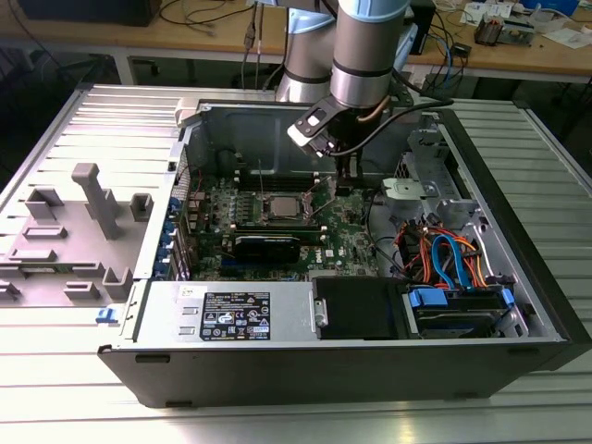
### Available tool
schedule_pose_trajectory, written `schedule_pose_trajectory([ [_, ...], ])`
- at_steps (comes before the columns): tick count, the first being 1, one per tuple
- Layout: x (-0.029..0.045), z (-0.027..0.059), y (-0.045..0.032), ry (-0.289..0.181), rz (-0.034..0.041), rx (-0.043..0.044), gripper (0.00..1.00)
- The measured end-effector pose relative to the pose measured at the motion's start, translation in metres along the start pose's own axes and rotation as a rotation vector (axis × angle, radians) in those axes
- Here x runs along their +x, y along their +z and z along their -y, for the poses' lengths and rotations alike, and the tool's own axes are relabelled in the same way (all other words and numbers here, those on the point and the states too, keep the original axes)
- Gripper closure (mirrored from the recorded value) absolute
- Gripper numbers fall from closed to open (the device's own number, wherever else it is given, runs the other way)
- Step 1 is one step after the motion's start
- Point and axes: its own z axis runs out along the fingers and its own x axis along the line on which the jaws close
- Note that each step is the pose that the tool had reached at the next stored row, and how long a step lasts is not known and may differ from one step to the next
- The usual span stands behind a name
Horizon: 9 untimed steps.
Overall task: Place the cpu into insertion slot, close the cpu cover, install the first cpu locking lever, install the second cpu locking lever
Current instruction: 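Close the cpu cover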
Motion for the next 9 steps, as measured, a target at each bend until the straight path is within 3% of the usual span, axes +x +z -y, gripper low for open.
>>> schedule_pose_trajectory([
  [9,-0.0001,0.0002,-0.0001,0.0,0.0003,0.0,0.89],
])
